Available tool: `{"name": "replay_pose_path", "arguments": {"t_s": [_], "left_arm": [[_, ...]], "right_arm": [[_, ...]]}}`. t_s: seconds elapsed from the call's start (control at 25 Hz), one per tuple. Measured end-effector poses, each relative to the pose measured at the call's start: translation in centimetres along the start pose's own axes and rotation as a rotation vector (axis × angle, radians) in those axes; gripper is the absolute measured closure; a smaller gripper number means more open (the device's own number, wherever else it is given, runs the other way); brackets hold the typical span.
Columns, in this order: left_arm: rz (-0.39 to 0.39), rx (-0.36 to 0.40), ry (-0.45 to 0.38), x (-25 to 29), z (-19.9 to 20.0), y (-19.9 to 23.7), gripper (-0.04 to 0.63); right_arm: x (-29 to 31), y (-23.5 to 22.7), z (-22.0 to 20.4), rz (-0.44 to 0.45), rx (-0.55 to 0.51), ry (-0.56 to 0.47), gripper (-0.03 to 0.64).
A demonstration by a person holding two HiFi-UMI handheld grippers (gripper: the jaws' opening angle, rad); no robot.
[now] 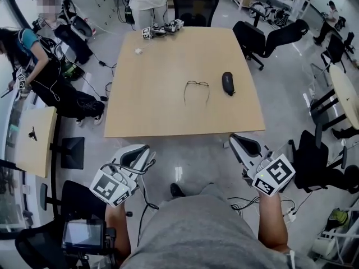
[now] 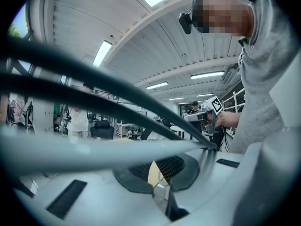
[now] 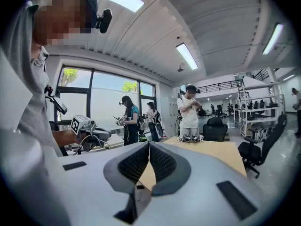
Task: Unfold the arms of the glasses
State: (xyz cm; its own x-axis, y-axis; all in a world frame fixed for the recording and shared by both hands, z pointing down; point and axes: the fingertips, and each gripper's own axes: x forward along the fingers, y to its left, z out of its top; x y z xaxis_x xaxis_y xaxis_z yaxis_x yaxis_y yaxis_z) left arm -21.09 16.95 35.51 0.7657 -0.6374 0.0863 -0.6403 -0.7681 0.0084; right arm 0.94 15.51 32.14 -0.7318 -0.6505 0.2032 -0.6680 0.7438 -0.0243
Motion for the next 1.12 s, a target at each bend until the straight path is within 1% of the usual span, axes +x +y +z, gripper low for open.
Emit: {"name": "replay_pose_path", "arguments": {"t_s": [0.16,0.32,0.52,0.64,0.72,0.88,1.12], "left_arm": [[0.003,0.007,-0.001,0.1,0.4,-3.5,0.589],[0.010,0.004,0.019,0.0,0.3,-7.6,0.589],[-0.009,-0.015,0.038,1.4,-0.2,-15.4,0.589],[-0.043,0.005,0.036,2.0,0.1,-20.7,0.589],[-0.052,0.020,0.035,1.7,0.3,-23.3,0.589],[-0.032,0.008,0.044,0.1,-0.2,-26.6,0.589],[0.000,0.020,0.050,-1.9,0.2,-29.1,0.589]], "right_arm": [[-2.9,1.0,0.0,0.016,-0.022,-0.005,0.607],[-6.2,2.9,-0.9,0.041,-0.080,0.018,0.609],[-12.8,4.6,-2.3,0.073,-0.086,0.026,0.609],[-17.3,5.3,-3.3,0.068,-0.079,0.014,0.609],[-19.7,5.8,-3.9,0.062,-0.076,0.015,0.609],[-23.5,7.3,-5.4,0.066,-0.062,0.032,0.609],[-26.3,8.3,-5.9,0.064,-0.058,0.014,0.609]]}}
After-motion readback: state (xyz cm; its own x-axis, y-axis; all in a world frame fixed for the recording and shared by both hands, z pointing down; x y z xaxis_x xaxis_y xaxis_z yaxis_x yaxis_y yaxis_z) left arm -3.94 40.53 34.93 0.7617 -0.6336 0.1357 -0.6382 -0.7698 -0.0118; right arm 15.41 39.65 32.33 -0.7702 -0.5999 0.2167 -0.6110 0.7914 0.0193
